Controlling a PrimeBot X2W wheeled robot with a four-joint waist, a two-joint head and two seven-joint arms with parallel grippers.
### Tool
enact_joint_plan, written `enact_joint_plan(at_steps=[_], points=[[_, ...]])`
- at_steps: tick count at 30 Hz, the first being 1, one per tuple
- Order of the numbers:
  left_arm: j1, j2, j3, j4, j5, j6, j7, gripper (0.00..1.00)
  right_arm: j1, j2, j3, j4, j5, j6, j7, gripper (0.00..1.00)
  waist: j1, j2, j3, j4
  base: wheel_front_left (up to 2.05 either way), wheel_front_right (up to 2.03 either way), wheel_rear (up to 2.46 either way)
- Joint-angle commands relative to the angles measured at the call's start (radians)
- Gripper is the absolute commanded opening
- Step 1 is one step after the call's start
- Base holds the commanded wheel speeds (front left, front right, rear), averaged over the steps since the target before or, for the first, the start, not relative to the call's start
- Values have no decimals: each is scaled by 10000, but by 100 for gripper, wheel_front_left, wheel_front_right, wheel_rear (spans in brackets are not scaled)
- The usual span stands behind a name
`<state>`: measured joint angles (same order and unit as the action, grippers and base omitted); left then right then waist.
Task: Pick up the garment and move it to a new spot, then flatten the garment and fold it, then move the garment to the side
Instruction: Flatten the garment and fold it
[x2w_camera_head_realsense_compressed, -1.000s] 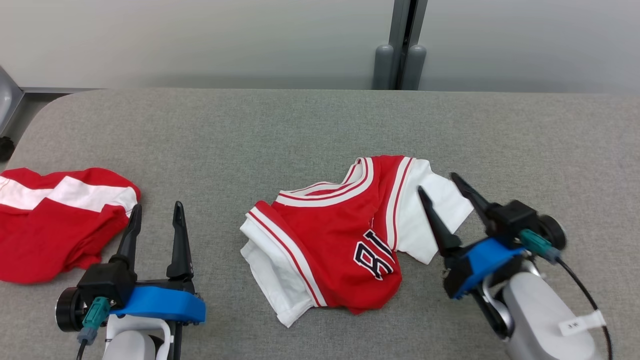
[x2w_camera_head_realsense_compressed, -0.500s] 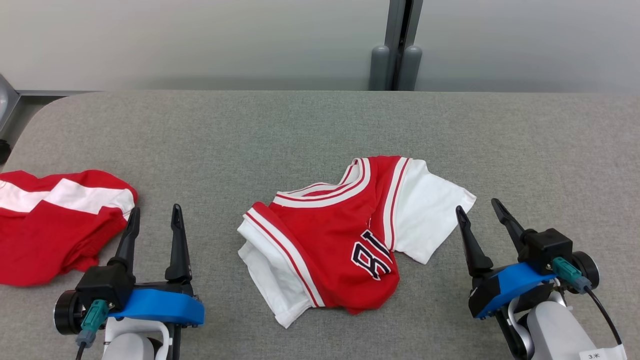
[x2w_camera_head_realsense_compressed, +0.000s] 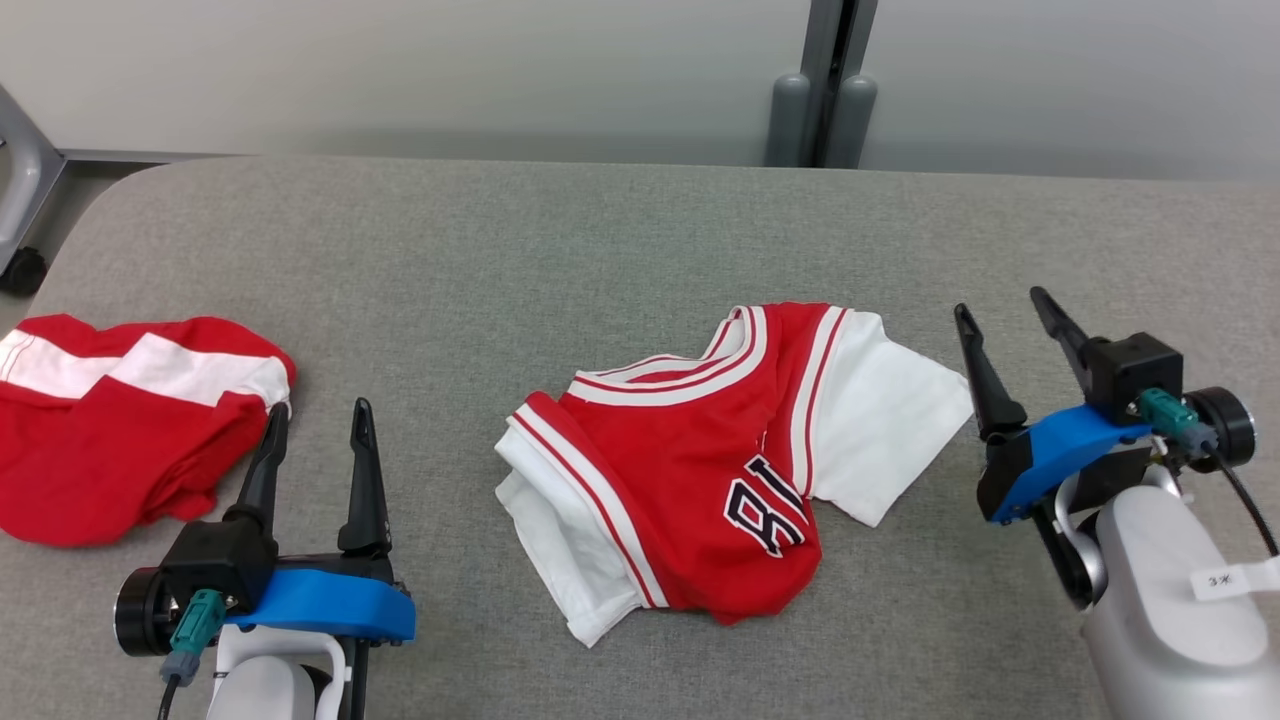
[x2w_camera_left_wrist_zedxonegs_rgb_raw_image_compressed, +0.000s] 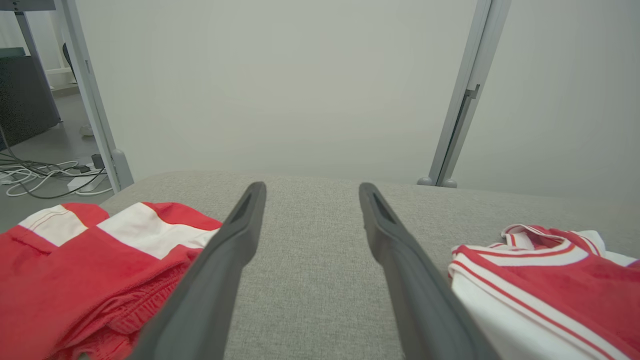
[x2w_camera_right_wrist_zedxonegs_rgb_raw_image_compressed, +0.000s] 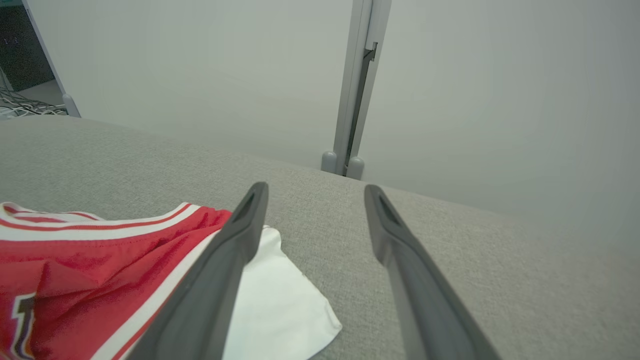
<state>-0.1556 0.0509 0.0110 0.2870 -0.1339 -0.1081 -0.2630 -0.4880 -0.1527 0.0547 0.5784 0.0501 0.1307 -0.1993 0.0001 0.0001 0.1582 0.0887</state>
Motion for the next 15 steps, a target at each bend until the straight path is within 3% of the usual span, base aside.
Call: enact_joint_plan(at_steps=[1,15], points=[[-149,-10,-63,-42,-47,13,-28,100,-323,-169,-85,321,-68,1,97,100,-1,-1,98,110,0,0,0],[-358,-11,-261,-64,-152,101,-27,100,-1121,-485,-158,3759,-119,1,377,100,-1,-1,380,607,0,0,0]])
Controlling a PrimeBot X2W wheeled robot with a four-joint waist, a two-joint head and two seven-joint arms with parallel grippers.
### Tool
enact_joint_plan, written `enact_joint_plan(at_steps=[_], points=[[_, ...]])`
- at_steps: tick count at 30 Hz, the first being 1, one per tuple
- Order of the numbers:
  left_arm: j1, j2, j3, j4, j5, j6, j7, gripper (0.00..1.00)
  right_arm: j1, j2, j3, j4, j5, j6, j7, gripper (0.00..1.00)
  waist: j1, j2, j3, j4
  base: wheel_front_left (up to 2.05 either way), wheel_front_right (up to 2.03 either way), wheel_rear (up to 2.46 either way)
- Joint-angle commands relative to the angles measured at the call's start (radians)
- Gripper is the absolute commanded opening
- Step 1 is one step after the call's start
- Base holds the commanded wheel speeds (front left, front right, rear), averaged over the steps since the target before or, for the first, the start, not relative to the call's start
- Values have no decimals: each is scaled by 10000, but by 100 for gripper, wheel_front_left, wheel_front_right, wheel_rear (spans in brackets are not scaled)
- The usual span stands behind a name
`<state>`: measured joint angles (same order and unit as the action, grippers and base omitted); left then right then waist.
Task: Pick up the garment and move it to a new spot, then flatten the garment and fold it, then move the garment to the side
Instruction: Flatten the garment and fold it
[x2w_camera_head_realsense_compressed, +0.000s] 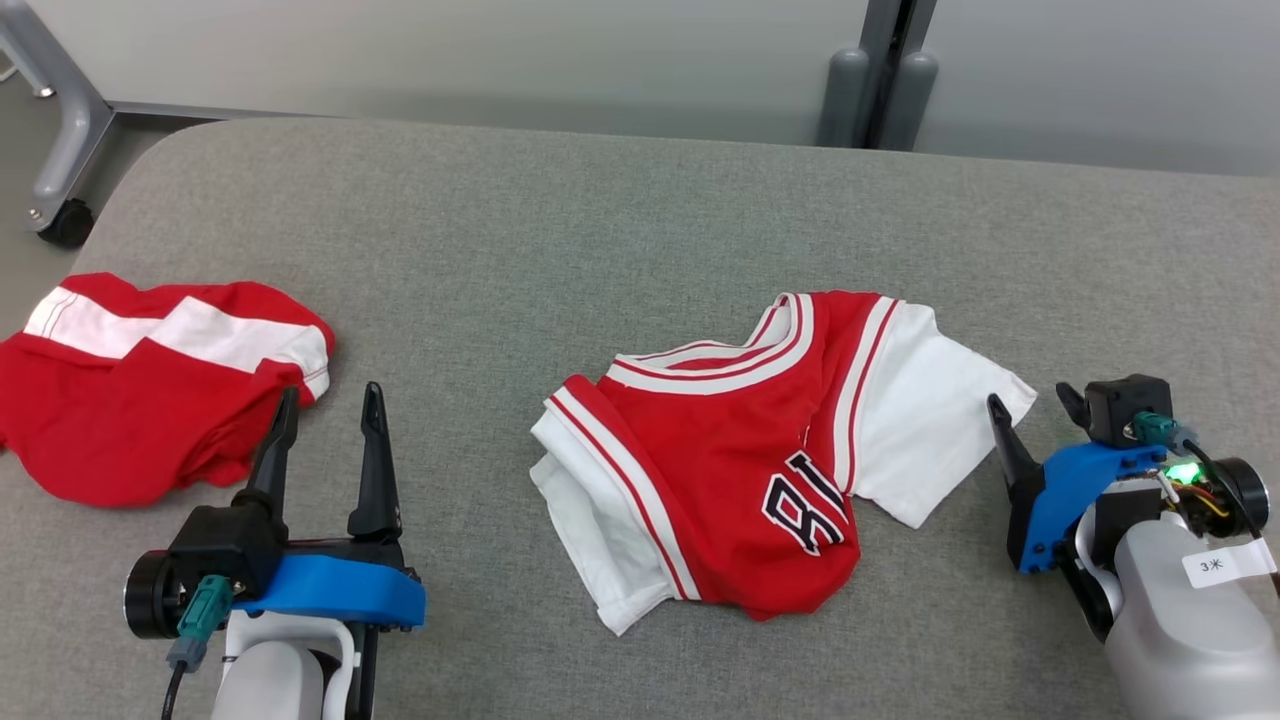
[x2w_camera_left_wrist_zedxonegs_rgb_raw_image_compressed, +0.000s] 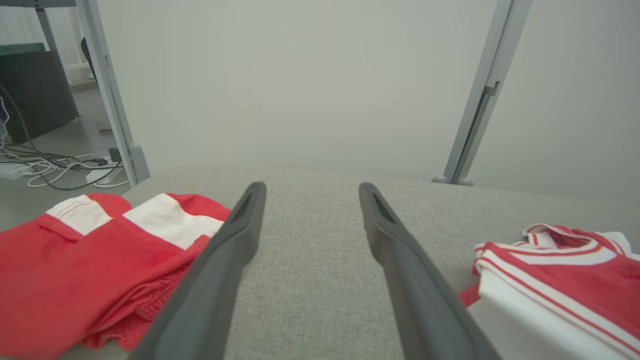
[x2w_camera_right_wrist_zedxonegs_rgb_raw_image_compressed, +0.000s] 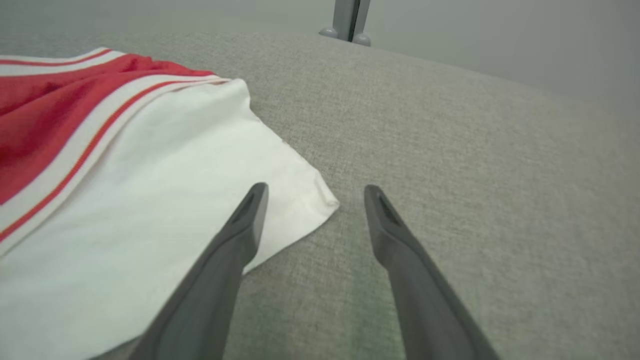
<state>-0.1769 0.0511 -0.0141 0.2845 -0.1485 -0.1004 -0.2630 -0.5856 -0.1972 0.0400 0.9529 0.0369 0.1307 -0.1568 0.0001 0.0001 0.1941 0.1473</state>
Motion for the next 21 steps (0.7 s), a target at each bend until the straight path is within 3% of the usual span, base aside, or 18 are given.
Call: enact_joint_plan(at_steps=[1,10,11,12,21], points=[[-145,-11,-19,-42,-19,24,-28,100,-196,-46,-14,252,7,1,-81,100,-1,-1,50,51,0,0,0],[-300,-13,-105,5,-88,42,-28,100,-744,156,88,1889,207,1,-494,97,-1,-1,180,267,0,0,0],[-306,-13,-104,11,-86,51,-28,100,-806,188,139,1996,234,2,-498,18,-1,-1,182,276,0,0,0],[-310,-13,-94,14,-82,62,-28,100,-866,220,190,2065,283,2,-539,0,-1,-1,177,281,0,0,0],[-123,-13,131,58,38,74,-27,100,-1597,-313,125,1933,749,1,-1029,0,-1,-1,-60,108,0,0,0]])
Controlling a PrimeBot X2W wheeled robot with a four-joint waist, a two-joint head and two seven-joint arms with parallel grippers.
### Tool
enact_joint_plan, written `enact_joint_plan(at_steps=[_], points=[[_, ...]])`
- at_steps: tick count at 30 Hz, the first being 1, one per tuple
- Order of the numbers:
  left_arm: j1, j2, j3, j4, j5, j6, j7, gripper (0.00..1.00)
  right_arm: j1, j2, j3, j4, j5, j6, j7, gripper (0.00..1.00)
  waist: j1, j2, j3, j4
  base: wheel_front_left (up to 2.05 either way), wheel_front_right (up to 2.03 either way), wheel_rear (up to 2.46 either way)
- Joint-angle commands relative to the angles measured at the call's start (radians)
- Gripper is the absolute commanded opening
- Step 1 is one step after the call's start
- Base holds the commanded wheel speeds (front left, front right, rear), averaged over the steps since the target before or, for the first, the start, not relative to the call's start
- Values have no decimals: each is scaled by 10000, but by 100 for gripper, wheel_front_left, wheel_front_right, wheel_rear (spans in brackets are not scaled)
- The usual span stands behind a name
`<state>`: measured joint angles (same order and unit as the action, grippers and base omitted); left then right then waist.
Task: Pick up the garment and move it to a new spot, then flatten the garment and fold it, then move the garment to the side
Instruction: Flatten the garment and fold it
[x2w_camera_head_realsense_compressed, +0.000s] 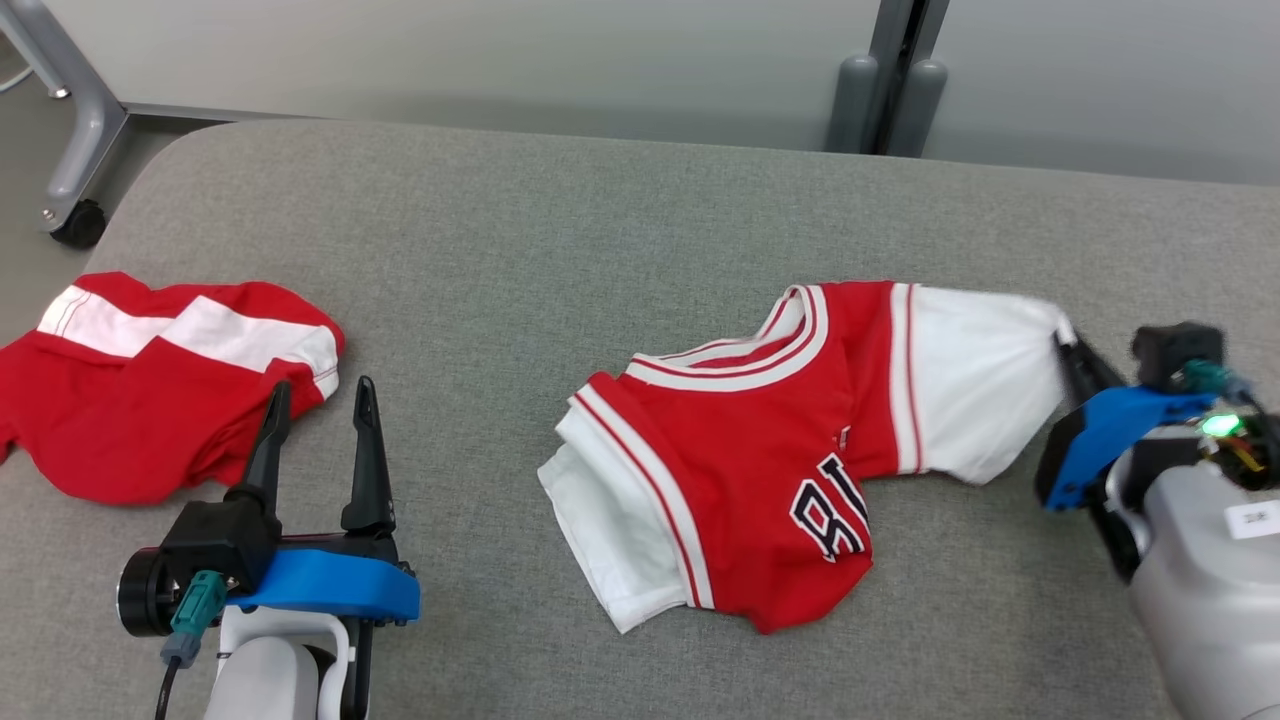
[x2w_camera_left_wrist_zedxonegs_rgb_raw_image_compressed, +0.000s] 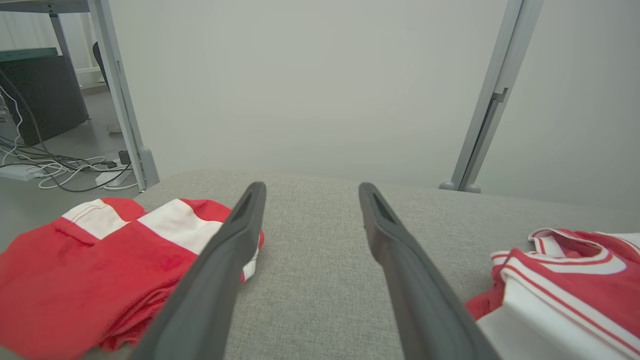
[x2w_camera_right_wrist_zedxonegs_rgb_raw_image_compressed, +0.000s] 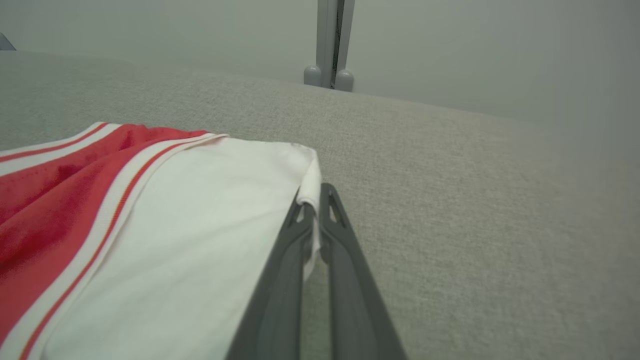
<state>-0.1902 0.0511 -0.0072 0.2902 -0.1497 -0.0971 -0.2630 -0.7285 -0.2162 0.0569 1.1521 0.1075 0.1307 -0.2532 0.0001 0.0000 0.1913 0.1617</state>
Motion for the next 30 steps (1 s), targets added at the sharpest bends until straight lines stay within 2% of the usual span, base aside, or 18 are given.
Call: enact_joint_plan(at_steps=[1,12,17,20,23,26,30], points=[[24,-13,75,-11,58,41,-27,100,-243,-257,-119,-108,115,-1,-79,0,-1,0,-59,-63,0,0,0],[227,-13,215,-80,96,32,-28,100,-421,-1936,-1445,-1415,271,1,-126,0,-1,0,-286,-417,0,0,0],[291,-11,226,-91,102,22,-27,100,-406,-2349,-2293,-2246,17,1,-127,0,-1,0,-371,-590,0,0,0],[317,-11,219,-94,96,23,-27,100,-239,-2251,-2625,-2877,-239,1,-126,0,-1,0,-418,-675,0,0,0],[340,-11,227,-82,78,29,-28,100,-37,-1877,-2506,-3573,-468,1,-126,0,-1,0,-470,-750,0,0,0],[360,-11,223,-51,67,33,-27,100,193,-1417,-2116,-4294,-472,1,-128,0,-1,0,-532,-795,0,0,0],[376,-11,215,-32,53,24,-27,100,560,-729,-1017,-5248,-273,1,-46,0,-1,0,-627,-790,0,0,0]])
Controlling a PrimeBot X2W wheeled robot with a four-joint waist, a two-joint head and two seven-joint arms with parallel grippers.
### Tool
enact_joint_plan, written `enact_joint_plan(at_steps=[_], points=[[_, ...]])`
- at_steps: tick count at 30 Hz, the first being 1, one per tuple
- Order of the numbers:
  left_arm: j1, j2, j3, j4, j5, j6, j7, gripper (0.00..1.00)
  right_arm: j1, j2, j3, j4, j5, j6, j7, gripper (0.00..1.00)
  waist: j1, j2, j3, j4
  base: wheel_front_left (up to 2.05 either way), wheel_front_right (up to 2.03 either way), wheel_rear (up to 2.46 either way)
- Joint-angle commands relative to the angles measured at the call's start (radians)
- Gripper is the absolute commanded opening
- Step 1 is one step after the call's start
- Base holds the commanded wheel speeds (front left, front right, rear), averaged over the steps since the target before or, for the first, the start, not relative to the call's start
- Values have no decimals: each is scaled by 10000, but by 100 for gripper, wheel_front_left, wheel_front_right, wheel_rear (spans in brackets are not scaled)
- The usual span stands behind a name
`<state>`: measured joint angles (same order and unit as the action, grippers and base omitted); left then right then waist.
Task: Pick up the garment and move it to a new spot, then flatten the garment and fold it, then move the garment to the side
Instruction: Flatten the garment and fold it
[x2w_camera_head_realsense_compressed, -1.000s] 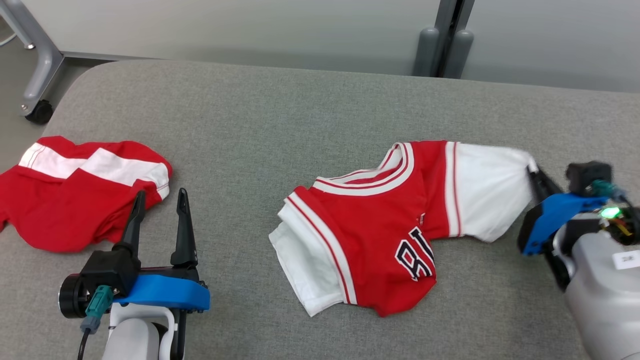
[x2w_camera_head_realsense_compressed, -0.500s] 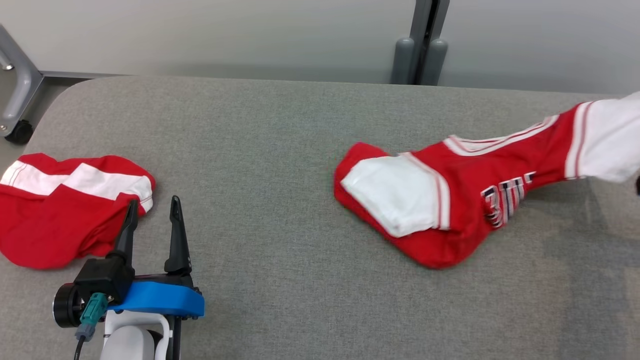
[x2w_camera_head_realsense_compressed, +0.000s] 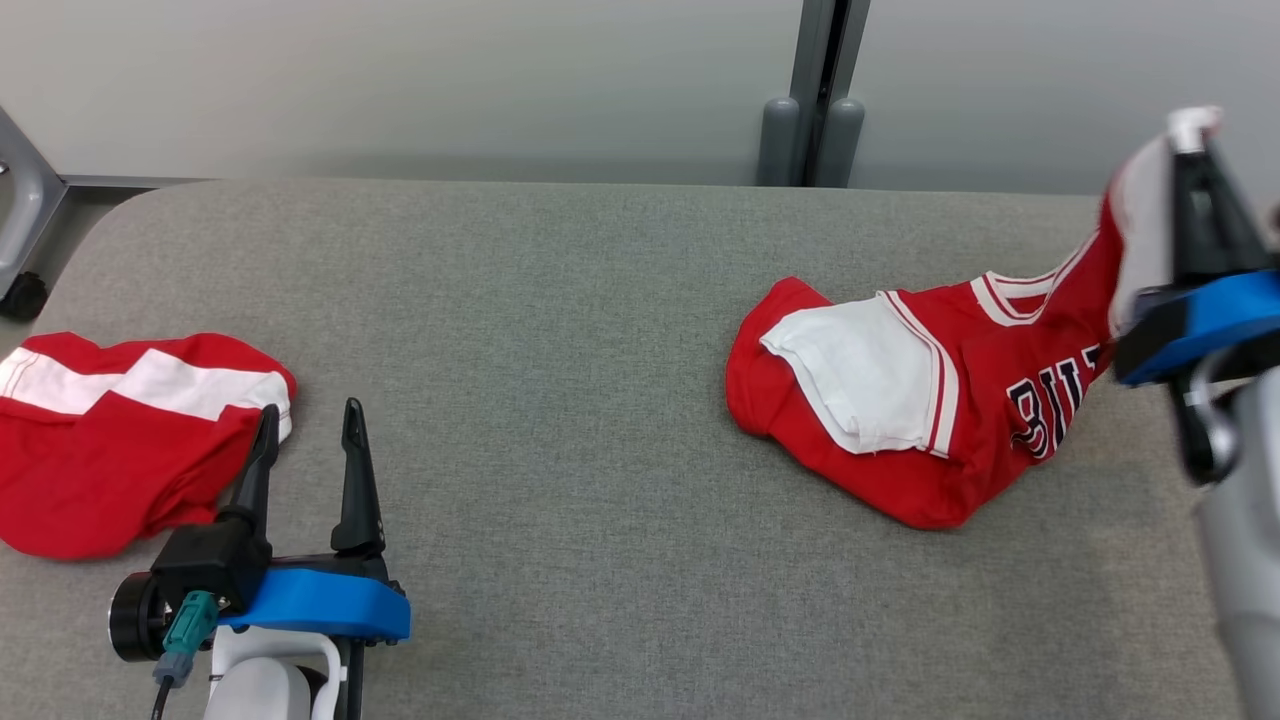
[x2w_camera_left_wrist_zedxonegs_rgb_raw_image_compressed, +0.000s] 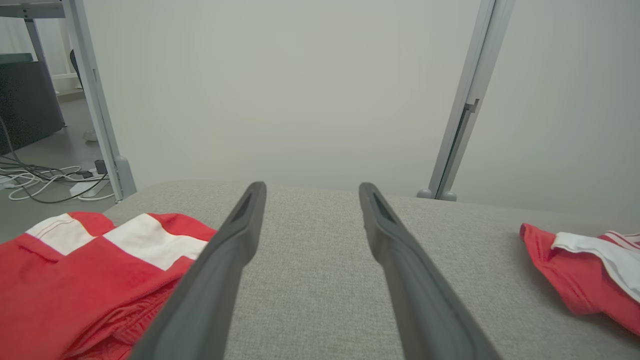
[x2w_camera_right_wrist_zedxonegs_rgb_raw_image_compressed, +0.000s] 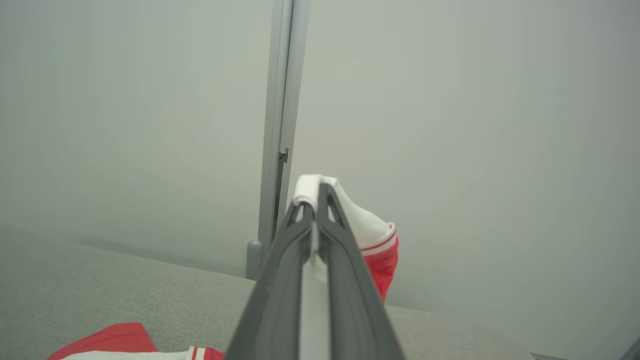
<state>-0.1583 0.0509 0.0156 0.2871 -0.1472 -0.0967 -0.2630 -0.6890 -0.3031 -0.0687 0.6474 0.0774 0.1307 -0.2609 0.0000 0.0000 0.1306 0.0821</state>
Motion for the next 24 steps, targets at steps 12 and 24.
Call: enact_joint_plan(at_steps=[12,24], points=[[88,-9,-34,-62,-3,-12,-27,100,1151,1406,4452,-2302,1196,1,784,0,0,0,-92,370,0,0,0],[-84,-8,-188,60,-141,45,-27,100,1785,2449,8222,-1551,2011,1,579,0,0,0,-77,839,0,0,0]])
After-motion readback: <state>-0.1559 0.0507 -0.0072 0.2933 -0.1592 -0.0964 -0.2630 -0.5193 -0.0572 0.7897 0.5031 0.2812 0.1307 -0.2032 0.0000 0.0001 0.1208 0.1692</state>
